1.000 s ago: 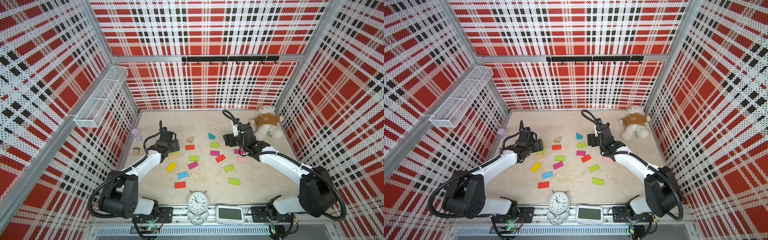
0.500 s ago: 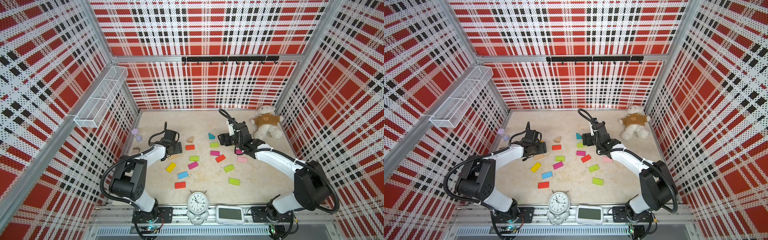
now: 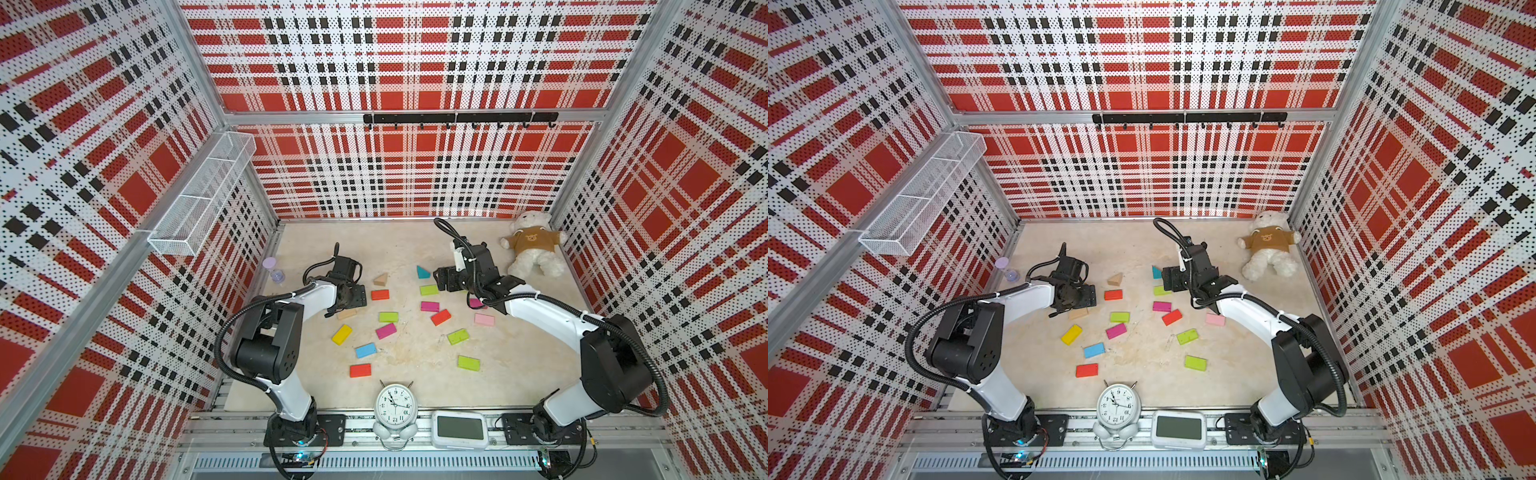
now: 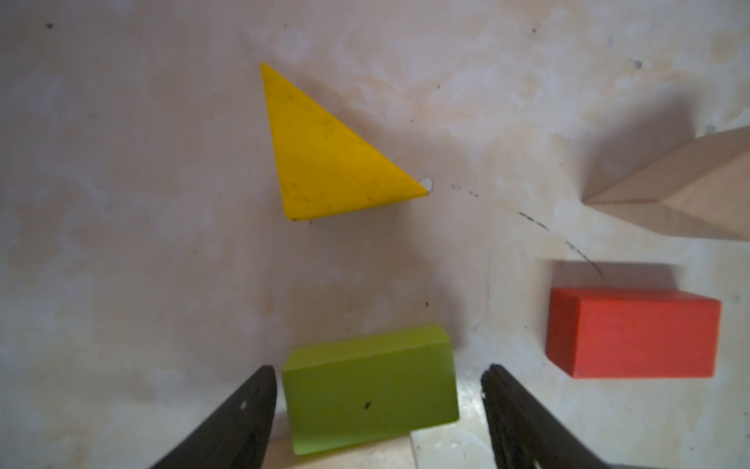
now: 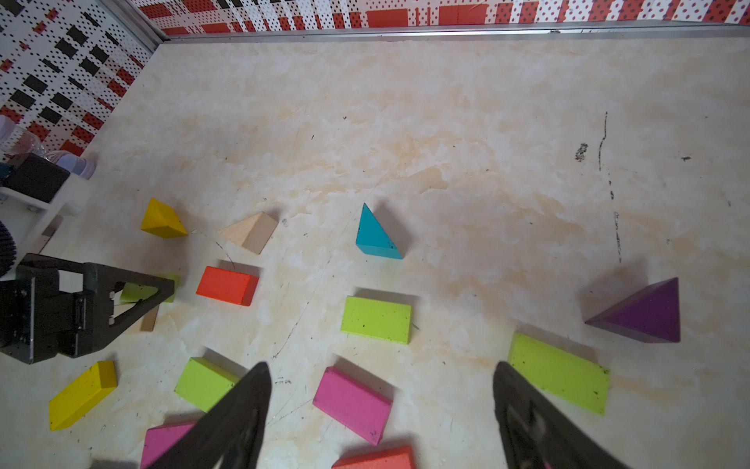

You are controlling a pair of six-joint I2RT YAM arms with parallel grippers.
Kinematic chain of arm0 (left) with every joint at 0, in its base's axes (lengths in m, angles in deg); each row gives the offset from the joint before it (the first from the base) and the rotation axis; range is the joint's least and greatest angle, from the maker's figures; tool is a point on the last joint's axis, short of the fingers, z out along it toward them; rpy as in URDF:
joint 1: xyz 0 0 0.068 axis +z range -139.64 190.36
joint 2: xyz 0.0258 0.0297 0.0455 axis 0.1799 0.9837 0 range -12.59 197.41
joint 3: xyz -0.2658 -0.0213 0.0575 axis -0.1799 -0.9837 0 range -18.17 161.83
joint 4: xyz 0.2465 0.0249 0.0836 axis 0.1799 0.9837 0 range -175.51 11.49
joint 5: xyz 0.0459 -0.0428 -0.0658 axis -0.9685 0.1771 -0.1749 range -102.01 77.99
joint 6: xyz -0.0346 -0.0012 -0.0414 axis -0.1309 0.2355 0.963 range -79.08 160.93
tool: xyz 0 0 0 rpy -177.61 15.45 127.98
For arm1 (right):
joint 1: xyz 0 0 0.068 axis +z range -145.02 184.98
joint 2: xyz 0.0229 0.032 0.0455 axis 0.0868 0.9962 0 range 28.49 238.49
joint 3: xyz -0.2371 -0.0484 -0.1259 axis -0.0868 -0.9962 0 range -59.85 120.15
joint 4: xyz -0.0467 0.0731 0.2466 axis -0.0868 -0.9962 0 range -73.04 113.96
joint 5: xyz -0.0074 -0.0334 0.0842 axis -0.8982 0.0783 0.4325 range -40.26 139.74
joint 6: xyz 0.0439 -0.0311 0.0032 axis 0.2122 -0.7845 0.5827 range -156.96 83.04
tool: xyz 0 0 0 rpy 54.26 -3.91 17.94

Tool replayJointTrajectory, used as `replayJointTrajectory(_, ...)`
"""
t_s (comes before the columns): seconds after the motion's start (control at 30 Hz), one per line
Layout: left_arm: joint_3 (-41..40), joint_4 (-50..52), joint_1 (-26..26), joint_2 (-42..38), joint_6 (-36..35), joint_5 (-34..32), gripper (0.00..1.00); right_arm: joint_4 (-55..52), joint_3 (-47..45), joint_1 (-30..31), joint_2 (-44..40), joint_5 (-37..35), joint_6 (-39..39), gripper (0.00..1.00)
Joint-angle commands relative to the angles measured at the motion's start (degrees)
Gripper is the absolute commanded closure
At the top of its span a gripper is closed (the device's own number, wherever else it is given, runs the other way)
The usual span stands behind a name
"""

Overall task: Assemble a carrot with building blocks
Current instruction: Adjust the building block at the center of the board.

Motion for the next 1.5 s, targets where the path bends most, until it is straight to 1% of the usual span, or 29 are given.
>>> replayJointTrajectory(0.0,2.2,2.9,0.0,1.2,-1.0,-1.0,0.20,0.7,1.4,0.3,0.7,-0.3,1.1,0.13)
replayJointTrajectory(0.33,6.4,5.8,-0.9,5.7,-2.4,-1.6,0.27,0.5,1.4,0.4,0.7,-1.4,0.9,0.12)
replayJointTrajectory(0.57,8.1,7.1,-1.8,7.3,-3.1,-3.6,0.37,0.8,1.2,0.4,0.3,-1.1,0.7,0.11)
replayJointTrajectory(0.73,9.0,7.3,-1.9,7.9,-3.9,-4.4,0.39,1.1,1.4,0.3,0.5,-0.4,0.7,0.11)
replayJointTrajectory(1.03,10.7,7.3,-1.9,9.4,-4.9,-3.4,0.39,1.1,1.6,0.4,1.4,0.3,1.1,0.11)
replayJointTrajectory(1.1,10.8,7.3,-1.9,9.5,-4.9,-3.3,0.38,1.1,1.6,0.3,1.4,0.4,1.2,0.11)
replayJointTrajectory(1.23,10.7,7.5,-2.0,8.9,-4.6,-3.3,0.27,1.1,1.9,0.2,1.6,1.3,1.3,0.10)
replayJointTrajectory(1.3,10.7,7.5,-2.0,8.2,-4.6,-3.4,0.16,0.8,2.2,0.4,1.7,1.7,1.4,0.06)
replayJointTrajectory(1.33,10.6,7.5,-2.0,7.8,-4.6,-3.4,0.13,0.7,2.4,0.4,1.8,1.7,1.6,0.06)
replayJointTrajectory(1.47,10.6,7.5,-2.1,5.3,-4.1,-2.9,0.12,0.1,3.1,0.9,1.9,1.2,2.6,0.07)
